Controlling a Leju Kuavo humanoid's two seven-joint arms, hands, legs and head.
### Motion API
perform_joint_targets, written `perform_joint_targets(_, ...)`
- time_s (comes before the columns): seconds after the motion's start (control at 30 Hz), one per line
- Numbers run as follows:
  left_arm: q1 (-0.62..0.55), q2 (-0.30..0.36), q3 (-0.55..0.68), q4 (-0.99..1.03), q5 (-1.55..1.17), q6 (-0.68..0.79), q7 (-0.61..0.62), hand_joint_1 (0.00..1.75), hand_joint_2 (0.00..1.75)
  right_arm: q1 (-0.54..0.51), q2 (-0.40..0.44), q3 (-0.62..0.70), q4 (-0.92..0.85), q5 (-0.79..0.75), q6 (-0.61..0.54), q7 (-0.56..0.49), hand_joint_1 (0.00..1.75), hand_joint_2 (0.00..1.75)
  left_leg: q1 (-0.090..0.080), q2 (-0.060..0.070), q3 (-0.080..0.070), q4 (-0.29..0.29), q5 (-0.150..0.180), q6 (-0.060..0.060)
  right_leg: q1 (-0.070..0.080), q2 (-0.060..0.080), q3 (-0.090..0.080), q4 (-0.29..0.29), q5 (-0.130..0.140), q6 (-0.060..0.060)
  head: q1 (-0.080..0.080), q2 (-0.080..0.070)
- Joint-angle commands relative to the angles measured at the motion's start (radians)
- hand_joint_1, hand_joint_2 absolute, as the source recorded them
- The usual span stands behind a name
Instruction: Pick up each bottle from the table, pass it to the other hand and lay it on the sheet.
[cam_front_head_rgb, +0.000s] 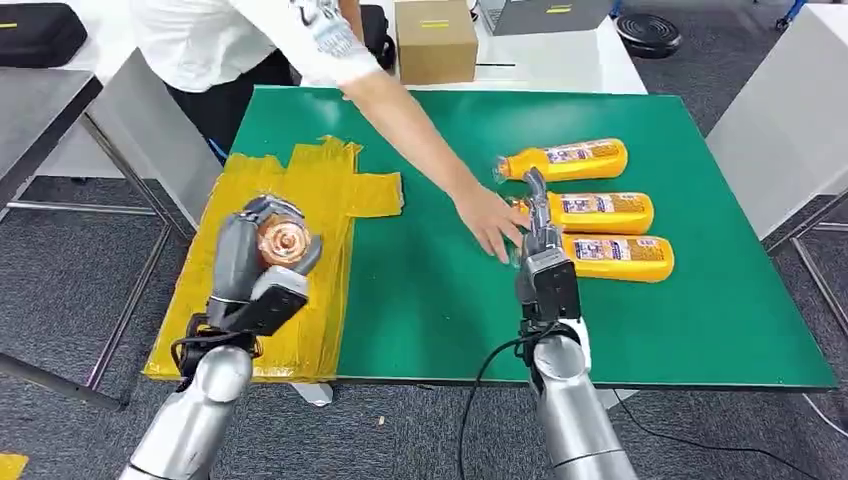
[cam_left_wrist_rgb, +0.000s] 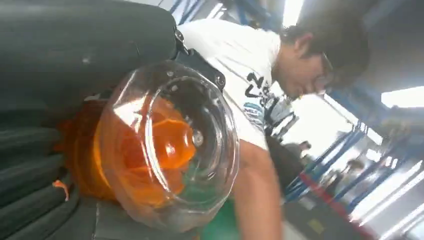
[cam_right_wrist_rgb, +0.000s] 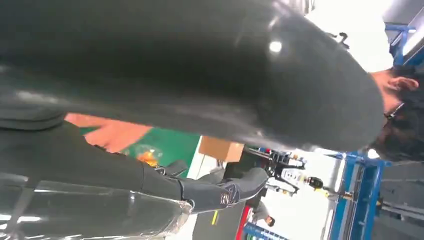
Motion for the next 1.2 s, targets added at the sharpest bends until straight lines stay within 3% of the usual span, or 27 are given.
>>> perform_joint_targets(0.03,-0.04,0.08,-0.115,0.043,-0.139,-0.011,0.068,1.75,1.75,0.004,-0.034,-0.043,-0.014,-0.006,0.007,0.001,0.0,0.0,0.001,0.0,0.003,0.0,-0.001,-0.001,0.001,-0.001,0.003,0.0,-0.001,-0.001,0.0,0.0)
perform_joint_targets(0.47,-0.095,0.071,-0.132,0.26,-0.429,0.013,0.213,1.75,1.75,0.005,-0.054,-0.055,-0.007,0.0,0.035,-0.004,0.0,0.0,0.002,-0.001,0.006,0.0,-0.002,-0.002,0.002,-0.002,0.006,0.0,-0.003,-0.002,0.0,0.0)
perform_joint_targets(0.67,-0.065,0.066,-0.116,0.357,-0.623,0.072,0.304,1.75,1.75,0.031,-0.072,-0.044,-0.023,0.0,0.046,-0.01,0.0,0.0,0.002,0.0,0.008,-0.001,-0.003,-0.002,0.002,-0.001,0.009,-0.002,-0.003,-0.002,0.0,0.0)
perform_joint_targets(0.83,-0.04,0.073,-0.109,0.338,-0.795,0.031,0.404,1.75,1.75,0.036,-0.072,-0.038,-0.028,0.001,0.051,-0.011,0.0,0.0,0.001,0.001,0.004,0.0,-0.002,-0.002,0.001,0.0,0.004,-0.001,-0.002,-0.002,0.0,0.0)
perform_joint_targets(1.2,-0.015,0.046,-0.09,0.376,-0.819,-0.005,0.436,1.75,1.75,0.052,-0.086,-0.028,-0.039,0.002,0.06,-0.01,0.0,0.0,0.001,0.0,0.004,-0.001,-0.002,-0.002,0.001,-0.001,0.005,-0.001,-0.002,-0.002,0.0,0.0)
